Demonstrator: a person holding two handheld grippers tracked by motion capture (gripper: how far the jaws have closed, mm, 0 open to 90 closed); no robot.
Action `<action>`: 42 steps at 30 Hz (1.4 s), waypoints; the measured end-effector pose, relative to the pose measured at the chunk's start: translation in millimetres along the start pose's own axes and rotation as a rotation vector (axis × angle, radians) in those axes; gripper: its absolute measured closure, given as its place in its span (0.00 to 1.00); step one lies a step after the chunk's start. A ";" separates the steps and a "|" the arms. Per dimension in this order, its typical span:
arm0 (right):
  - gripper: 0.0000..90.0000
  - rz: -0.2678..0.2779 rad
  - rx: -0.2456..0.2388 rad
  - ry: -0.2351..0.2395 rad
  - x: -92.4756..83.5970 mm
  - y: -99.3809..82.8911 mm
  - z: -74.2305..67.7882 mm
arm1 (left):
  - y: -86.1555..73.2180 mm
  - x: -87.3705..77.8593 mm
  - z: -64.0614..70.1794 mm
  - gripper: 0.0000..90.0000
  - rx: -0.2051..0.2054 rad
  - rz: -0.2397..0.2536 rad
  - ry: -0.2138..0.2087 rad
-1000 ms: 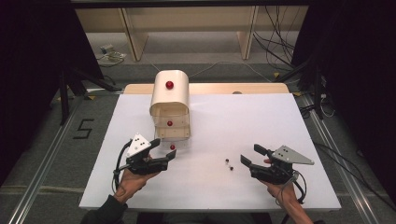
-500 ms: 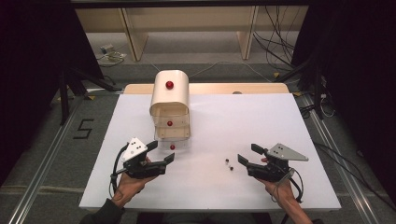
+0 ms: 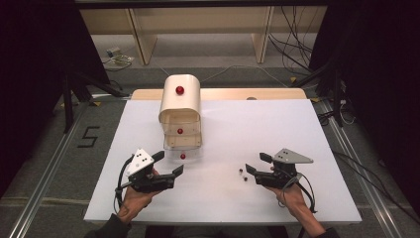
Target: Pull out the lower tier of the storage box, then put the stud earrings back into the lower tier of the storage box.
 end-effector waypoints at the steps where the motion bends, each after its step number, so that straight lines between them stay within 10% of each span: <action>1: 0.34 -0.005 -0.002 0.001 1.1 -0.3 0.6 | -0.2 -0.3 0.4 0.18 0.004 0.002 0.000; 42: 0.45 -0.290 -0.012 -0.016 37.5 -23.9 6.9 | 1.2 -9.9 0.6 0.17 0.039 0.076 0.028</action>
Point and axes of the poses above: each handheld gripper's, and its own axes: x roughly forward along the jaws, y roughly out of its top, z roughly to its right, the point moved 9 cm from there along x, roughly forward along the jaws, and after that the axes turned 3 degrees about x, right-handed, at the moved point
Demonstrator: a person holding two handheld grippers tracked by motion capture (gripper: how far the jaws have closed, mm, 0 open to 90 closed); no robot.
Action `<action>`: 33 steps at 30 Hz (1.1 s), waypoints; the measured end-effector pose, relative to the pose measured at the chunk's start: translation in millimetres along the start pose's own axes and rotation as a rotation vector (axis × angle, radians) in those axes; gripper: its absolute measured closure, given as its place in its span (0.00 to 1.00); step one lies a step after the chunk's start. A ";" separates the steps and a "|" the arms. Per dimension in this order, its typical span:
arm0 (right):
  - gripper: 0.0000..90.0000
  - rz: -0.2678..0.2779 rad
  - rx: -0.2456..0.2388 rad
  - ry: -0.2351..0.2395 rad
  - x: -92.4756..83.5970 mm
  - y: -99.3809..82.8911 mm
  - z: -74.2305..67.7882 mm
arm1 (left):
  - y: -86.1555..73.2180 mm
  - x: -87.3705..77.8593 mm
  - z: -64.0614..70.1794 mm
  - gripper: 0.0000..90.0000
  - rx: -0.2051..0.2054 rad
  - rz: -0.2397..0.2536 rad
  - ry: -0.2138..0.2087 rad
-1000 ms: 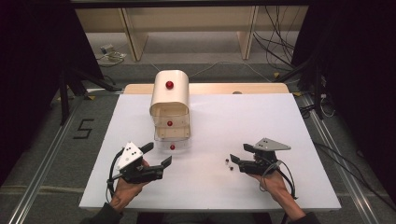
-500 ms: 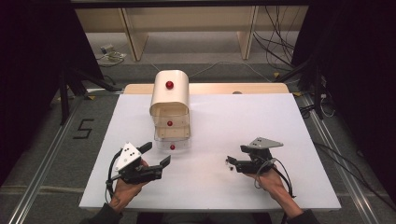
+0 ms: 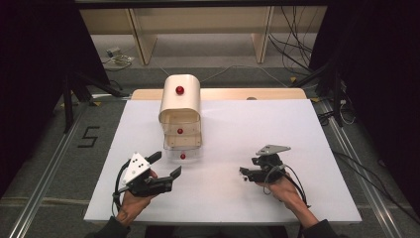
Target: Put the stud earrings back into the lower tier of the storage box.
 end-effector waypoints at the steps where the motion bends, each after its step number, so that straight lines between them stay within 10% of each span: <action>1: 0.47 -0.002 -0.001 0.000 1.6 0.3 -0.5 | 0.0 -0.2 -0.3 0.18 -0.001 0.001 0.001; 18: 0.70 -0.116 -0.035 0.032 23.5 -4.8 -11.8 | -0.8 1.9 2.5 0.18 0.000 -0.004 -0.015; 33: 0.84 -0.149 -0.099 -0.031 27.3 -8.5 -13.6 | -0.9 2.7 5.4 0.18 0.007 -0.007 -0.025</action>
Point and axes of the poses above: each handheld gripper's, and its own axes: x roughly forward along the jaws, y roughly out of its top, z roughly to its right, the point moved 9 cm from there along x, roughly forward along the jaws, and after that the axes turned 3 degrees about x, right-handed, at the moved point
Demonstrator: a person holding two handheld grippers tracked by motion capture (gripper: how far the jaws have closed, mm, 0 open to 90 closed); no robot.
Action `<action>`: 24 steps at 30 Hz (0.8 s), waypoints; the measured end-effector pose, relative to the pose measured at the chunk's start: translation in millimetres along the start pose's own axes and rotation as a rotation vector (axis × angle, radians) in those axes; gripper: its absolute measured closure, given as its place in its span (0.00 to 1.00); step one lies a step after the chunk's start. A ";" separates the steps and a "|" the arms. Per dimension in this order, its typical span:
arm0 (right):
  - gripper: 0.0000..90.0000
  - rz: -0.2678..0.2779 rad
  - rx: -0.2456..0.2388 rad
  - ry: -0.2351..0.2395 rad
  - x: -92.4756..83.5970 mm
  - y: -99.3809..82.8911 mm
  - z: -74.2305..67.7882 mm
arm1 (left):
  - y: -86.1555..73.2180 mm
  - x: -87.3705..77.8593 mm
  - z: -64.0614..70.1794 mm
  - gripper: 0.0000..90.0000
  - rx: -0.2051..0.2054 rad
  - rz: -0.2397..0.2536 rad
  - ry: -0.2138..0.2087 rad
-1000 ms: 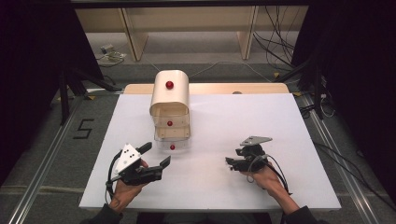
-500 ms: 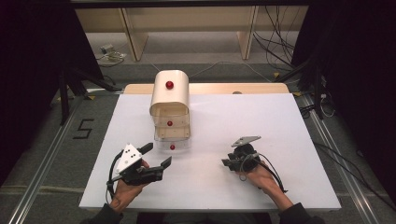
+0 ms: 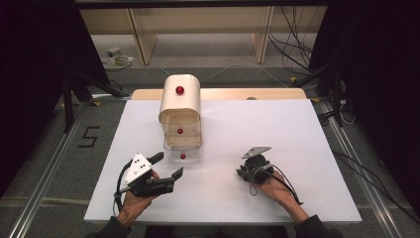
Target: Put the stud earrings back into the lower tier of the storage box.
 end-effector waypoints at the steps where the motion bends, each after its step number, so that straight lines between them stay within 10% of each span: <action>1: 0.84 0.001 0.001 0.001 -0.1 0.0 -0.1 | 0.0 -0.3 -0.6 0.18 0.002 -0.001 0.002; 24: 0.84 0.174 0.059 0.043 -19.6 21.5 0.9 | 1.0 -0.8 -2.6 0.18 -0.013 0.009 0.009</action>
Point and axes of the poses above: each handheld gripper's, and its own axes: x roughly forward along the jaws, y roughly out of its top, z roughly to its right, the point moved 9 cm from there along x, roughly forward along the jaws, and after that the axes turned 3 degrees about x, right-handed, at the moved point
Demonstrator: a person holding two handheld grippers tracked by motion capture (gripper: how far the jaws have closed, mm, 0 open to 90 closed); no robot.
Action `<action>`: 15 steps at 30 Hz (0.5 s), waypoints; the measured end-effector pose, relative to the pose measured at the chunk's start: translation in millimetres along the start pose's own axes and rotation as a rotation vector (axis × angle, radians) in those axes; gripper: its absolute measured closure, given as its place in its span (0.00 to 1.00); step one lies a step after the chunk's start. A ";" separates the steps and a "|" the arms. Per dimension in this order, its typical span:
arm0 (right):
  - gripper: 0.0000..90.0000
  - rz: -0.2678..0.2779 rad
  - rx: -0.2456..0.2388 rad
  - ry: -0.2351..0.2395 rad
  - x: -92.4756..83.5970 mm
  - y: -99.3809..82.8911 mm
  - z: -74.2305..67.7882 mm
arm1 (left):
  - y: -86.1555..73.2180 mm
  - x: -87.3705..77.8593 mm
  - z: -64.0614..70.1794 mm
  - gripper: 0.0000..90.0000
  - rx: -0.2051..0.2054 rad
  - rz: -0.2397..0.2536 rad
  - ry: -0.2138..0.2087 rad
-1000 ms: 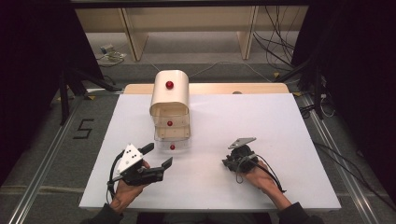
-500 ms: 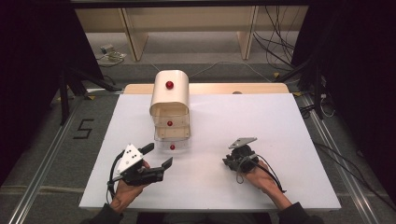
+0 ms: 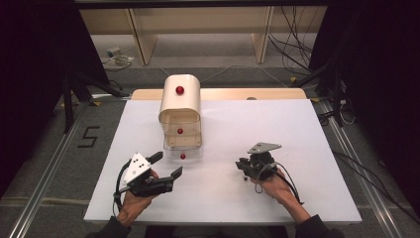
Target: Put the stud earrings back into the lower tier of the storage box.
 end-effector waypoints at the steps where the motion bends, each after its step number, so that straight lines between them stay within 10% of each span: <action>1: 0.84 0.013 0.001 0.007 -0.4 1.5 0.0 | 0.0 0.1 -0.5 0.18 0.001 -0.001 0.002; 15: 0.84 0.086 0.034 0.063 -6.8 19.1 -7.1 | 0.7 0.2 -2.8 0.18 -0.010 0.005 0.018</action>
Point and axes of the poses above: each handheld gripper's, and its own axes: x roughly forward along the jaws, y roughly out of its top, z roughly to its right, the point moved 9 cm from there along x, roughly forward along the jaws, and after that the axes turned 3 degrees about x, right-handed, at the moved point
